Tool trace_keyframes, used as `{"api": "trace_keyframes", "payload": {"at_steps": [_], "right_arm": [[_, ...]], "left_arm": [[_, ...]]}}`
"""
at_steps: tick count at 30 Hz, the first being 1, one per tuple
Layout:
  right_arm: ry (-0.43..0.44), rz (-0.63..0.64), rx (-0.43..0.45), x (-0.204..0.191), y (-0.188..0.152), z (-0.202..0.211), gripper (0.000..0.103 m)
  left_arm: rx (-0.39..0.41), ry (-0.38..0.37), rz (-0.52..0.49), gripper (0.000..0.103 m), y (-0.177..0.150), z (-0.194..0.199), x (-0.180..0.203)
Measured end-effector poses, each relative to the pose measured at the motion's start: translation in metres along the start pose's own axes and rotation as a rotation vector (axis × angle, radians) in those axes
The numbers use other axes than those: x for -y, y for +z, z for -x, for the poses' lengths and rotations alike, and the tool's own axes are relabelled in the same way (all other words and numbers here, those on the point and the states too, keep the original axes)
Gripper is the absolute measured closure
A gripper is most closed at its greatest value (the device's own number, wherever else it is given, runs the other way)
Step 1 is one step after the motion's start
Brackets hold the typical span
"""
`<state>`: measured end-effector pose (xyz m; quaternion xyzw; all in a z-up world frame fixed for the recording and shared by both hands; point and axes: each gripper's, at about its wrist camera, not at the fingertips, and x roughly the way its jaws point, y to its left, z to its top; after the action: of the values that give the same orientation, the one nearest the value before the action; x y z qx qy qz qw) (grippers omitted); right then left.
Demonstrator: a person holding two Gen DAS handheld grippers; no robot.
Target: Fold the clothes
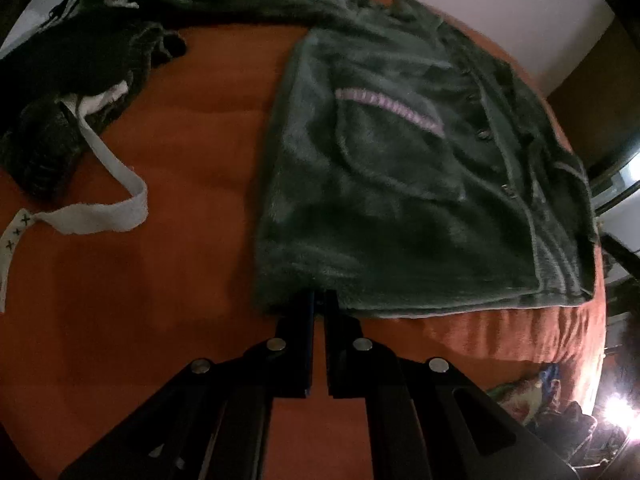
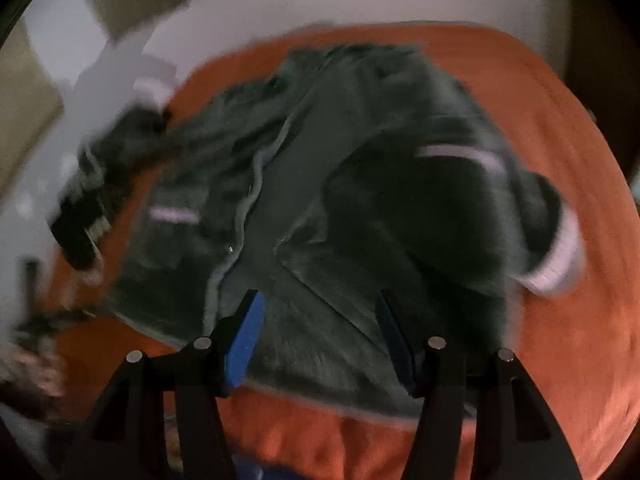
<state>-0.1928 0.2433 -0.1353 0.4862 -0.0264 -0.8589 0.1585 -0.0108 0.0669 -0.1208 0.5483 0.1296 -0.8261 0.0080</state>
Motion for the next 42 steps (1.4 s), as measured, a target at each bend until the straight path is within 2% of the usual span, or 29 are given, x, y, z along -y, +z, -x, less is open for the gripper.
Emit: {"api": "trace_keyframes", "payload": {"at_steps": [4,6,7,8,9,11,13,16,19,22,26,30,31,32,35,37,40,42], "right_arm": [[-0.077,0.07,-0.035,-0.024,0.012,-0.053,0.046],[-0.074,0.07,-0.057,-0.026,0.016,-0.075,0.047],[-0.09,0.078,-0.077,-0.026,0.016,-0.083,0.054],[-0.114,0.095,-0.098,-0.027,0.015,-0.09,0.069],[-0.13,0.12,-0.105,-0.028,0.013,-0.094,0.074],[-0.119,0.125,-0.065,-0.028,0.012,-0.084,0.09],[-0.067,0.056,-0.005,-0.022,0.013,-0.06,0.09],[0.063,0.021,0.069,-0.023,0.011,-0.017,0.09],[0.127,0.168,0.1,-0.051,-0.004,0.013,0.09],[0.16,0.375,0.04,-0.09,-0.036,0.014,0.09],[0.04,0.533,-0.086,-0.108,-0.079,-0.023,0.09],[0.06,0.455,-0.12,-0.096,-0.081,-0.022,0.084],[0.065,0.449,-0.126,-0.095,-0.079,-0.019,0.078],[0.067,0.452,-0.123,-0.095,-0.077,-0.013,0.07],[0.068,0.448,-0.086,-0.096,-0.071,0.001,0.065],[0.026,0.397,-0.035,-0.079,-0.07,0.02,0.061],[-0.083,0.271,0.029,-0.033,-0.081,0.045,0.057],[-0.142,0.114,0.052,0.013,-0.099,0.061,0.053]], "left_arm": [[0.01,0.006,-0.008,0.098,-0.005,0.007,-0.003],[0.001,0.0,0.004,0.098,-0.007,0.006,-0.006],[-0.007,-0.003,0.009,0.098,-0.008,0.005,-0.008],[-0.014,-0.004,0.012,0.098,-0.01,0.004,-0.009],[-0.019,-0.002,0.011,0.098,-0.01,0.002,-0.01],[-0.015,0.012,0.013,0.098,-0.011,0.002,-0.011],[-0.007,0.012,0.017,0.098,-0.011,0.003,-0.012],[-0.006,0.008,0.022,0.098,-0.011,0.003,-0.015],[-0.007,0.005,0.029,0.098,-0.011,0.002,-0.016],[-0.004,0.002,0.036,0.098,-0.011,0.004,-0.017],[0.001,0.004,0.042,0.098,-0.012,0.006,-0.017],[0.001,0.005,0.034,0.098,-0.013,0.008,-0.016],[-0.001,0.006,0.029,0.098,-0.013,0.008,-0.016],[-0.003,0.006,0.025,0.098,-0.013,0.008,-0.015],[-0.004,0.012,0.014,0.098,-0.01,0.006,-0.013],[0.001,0.023,0.001,0.098,-0.011,0.006,-0.014],[0.002,0.041,-0.01,0.098,-0.012,0.006,-0.017],[-0.006,0.04,0.002,0.098,-0.014,0.003,-0.021]]}}
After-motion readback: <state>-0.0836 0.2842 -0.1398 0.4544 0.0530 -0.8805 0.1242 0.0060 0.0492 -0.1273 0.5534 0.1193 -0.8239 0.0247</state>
